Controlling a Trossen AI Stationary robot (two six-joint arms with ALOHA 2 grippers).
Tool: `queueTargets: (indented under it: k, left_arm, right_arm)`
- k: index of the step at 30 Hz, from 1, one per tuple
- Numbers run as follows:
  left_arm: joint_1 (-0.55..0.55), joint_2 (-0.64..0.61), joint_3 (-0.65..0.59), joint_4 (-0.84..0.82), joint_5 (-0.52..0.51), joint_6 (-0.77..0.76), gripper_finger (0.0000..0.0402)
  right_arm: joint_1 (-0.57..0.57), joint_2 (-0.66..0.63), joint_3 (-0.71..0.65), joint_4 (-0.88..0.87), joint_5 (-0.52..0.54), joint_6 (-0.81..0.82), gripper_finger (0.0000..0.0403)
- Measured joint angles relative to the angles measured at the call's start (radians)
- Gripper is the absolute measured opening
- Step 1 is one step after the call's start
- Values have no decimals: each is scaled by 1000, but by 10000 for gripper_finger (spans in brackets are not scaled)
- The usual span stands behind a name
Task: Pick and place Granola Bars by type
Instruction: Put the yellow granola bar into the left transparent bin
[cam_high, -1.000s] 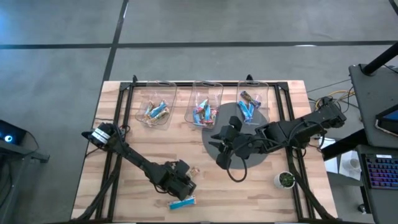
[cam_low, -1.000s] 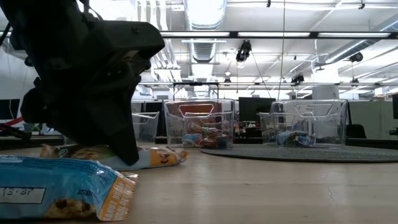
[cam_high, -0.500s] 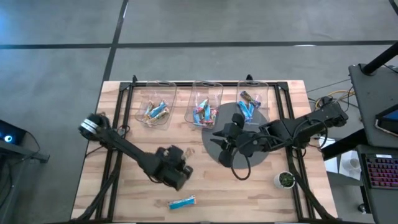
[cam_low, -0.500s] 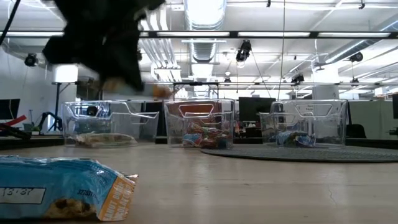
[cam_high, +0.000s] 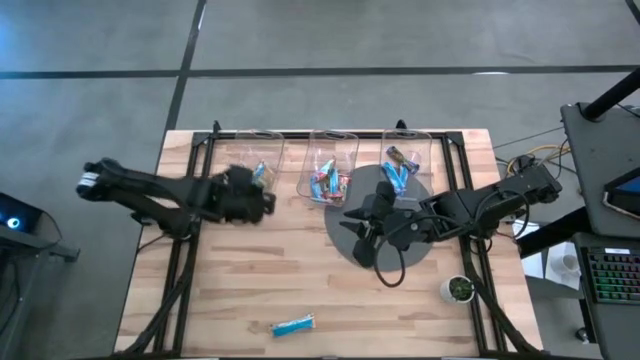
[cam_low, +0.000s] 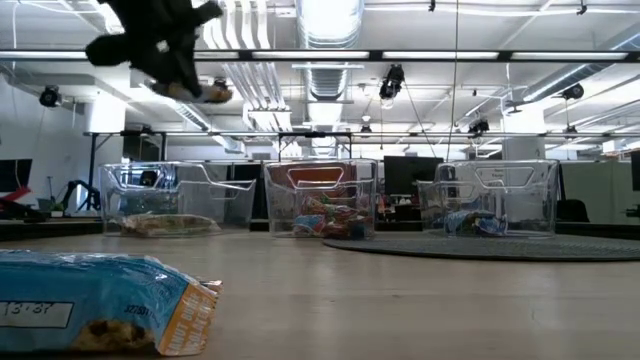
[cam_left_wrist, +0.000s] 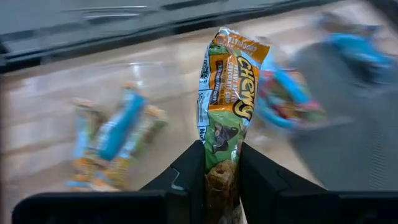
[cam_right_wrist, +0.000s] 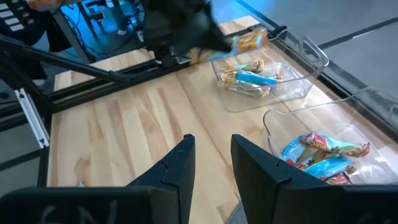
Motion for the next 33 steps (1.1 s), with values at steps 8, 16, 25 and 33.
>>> queueTargets:
  k: [8, 16, 25, 33]
  left_arm:
    - [346, -169, -193, 201, 184, 309, 66]
    - [538, -206, -405, 557, 246, 409, 67]
    - [634, -201, -491, 712, 384, 497, 123]
    - [626, -224, -413, 699, 459, 541, 153]
  right_arm:
    - [-1, 0, 0, 0, 1, 29, 95]
    - [-3, 0, -10, 1, 75, 99, 95]
    - [-3, 0, -61, 0, 89, 215, 95]
    - [-6, 0, -89, 1, 150, 258, 96]
